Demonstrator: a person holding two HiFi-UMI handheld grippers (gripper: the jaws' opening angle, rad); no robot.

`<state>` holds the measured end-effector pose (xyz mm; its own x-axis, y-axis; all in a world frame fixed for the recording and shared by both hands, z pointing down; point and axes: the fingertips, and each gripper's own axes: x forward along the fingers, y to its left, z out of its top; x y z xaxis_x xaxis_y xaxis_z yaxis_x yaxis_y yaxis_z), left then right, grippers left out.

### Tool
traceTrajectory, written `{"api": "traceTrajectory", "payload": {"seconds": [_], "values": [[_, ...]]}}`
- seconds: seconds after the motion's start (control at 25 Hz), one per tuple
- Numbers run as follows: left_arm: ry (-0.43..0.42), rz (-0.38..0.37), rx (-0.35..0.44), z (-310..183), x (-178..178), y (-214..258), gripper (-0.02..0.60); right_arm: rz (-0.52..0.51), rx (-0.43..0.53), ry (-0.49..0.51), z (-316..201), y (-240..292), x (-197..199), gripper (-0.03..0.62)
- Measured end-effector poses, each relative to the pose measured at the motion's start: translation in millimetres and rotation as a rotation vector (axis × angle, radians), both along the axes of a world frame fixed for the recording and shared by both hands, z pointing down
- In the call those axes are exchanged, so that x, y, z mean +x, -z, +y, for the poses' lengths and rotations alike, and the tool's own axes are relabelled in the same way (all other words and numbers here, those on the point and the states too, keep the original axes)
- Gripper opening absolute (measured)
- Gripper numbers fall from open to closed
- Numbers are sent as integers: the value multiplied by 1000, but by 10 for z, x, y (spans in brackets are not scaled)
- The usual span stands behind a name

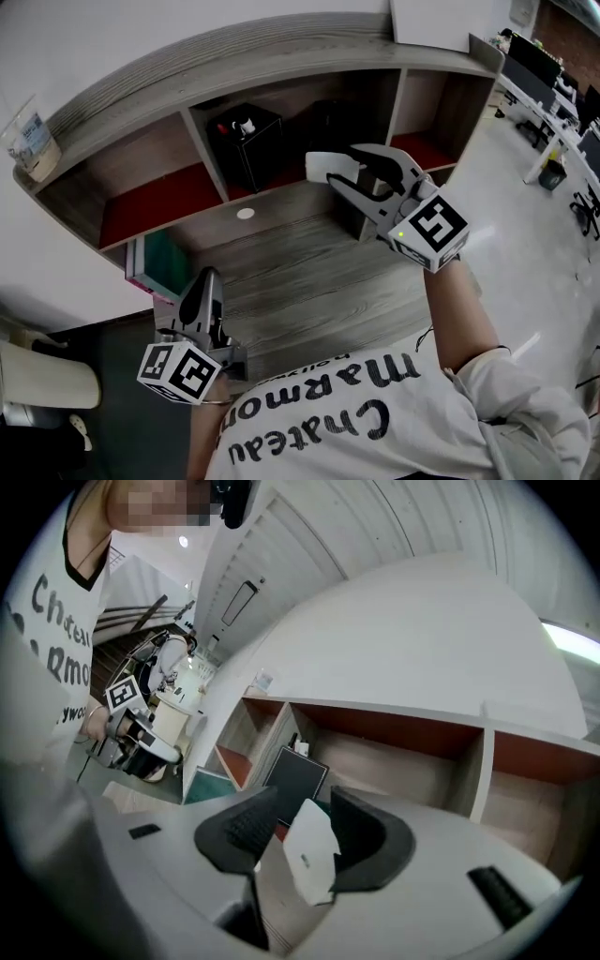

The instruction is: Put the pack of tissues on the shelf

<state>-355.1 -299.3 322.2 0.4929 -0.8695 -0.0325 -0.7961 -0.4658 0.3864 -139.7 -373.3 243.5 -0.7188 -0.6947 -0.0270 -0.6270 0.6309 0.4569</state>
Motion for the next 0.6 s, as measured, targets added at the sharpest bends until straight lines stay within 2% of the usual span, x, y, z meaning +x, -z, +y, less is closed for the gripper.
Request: {"api": "traceTrajectory", "payload": {"seconds": [0.24,0.6], "values": [[-35,16,-3,107,150,-113,18,-20,-53,1,277,-185,4,170],[-59,-2,19,294,547,-65,18,-110,-185,-123,418,-552,397,107]]}}
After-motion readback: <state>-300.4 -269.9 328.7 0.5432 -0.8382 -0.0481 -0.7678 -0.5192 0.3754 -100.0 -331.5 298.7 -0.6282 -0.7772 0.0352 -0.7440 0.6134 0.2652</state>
